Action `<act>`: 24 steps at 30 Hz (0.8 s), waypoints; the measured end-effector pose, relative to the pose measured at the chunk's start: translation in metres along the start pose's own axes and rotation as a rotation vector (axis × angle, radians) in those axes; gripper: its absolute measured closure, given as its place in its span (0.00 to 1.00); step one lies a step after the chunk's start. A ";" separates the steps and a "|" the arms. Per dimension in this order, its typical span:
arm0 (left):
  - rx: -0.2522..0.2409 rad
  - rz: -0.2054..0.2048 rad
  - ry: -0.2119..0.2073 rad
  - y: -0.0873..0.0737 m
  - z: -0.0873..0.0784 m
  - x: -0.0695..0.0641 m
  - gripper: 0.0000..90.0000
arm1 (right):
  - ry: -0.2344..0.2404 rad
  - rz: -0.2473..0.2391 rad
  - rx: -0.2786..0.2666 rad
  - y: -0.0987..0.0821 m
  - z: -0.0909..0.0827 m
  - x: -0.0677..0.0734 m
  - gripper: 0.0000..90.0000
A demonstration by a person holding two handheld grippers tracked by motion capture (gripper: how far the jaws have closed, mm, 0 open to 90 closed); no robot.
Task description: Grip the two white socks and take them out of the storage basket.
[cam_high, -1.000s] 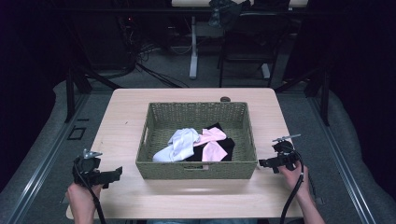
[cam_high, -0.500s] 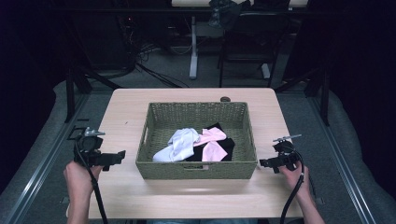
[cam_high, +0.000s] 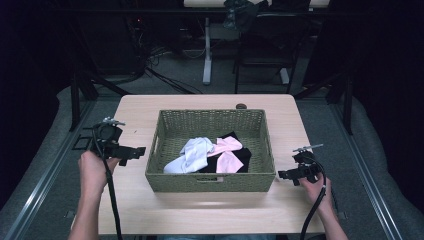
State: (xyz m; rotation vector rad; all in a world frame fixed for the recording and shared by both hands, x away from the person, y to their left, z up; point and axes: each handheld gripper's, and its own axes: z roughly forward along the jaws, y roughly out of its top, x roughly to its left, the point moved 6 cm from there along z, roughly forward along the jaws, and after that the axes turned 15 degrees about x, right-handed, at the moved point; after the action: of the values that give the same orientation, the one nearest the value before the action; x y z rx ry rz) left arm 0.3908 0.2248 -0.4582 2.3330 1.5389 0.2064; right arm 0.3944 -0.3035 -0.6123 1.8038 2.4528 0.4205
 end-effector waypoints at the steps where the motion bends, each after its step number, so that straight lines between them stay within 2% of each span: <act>1: 0.009 0.013 -0.007 0.005 0.000 -0.002 0.00 | -0.001 0.002 0.000 0.000 0.000 0.000 0.09; 8: 0.033 0.068 -0.032 0.032 0.005 -0.017 0.01 | 0.005 -0.005 0.005 0.000 0.001 0.002 0.09; 10: 0.037 0.079 -0.047 0.040 0.009 -0.022 0.01 | 0.004 -0.007 0.011 0.000 0.001 0.002 0.09; 14: 0.068 0.120 -0.055 0.055 0.017 -0.032 0.01 | 0.003 -0.003 0.006 0.000 0.001 0.001 0.09; 18: 0.087 0.145 -0.061 0.069 0.026 -0.042 0.00 | 0.005 -0.004 0.009 0.000 0.001 0.001 0.09; 24: 0.121 0.175 -0.060 0.081 0.042 -0.055 0.01 | 0.003 -0.004 0.009 0.000 0.001 0.000 0.09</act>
State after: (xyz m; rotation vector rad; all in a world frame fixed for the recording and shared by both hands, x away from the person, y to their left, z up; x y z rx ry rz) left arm 0.4514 0.1376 -0.4654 2.5457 1.3540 0.0864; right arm 0.3945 -0.3031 -0.6128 1.8020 2.4640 0.4127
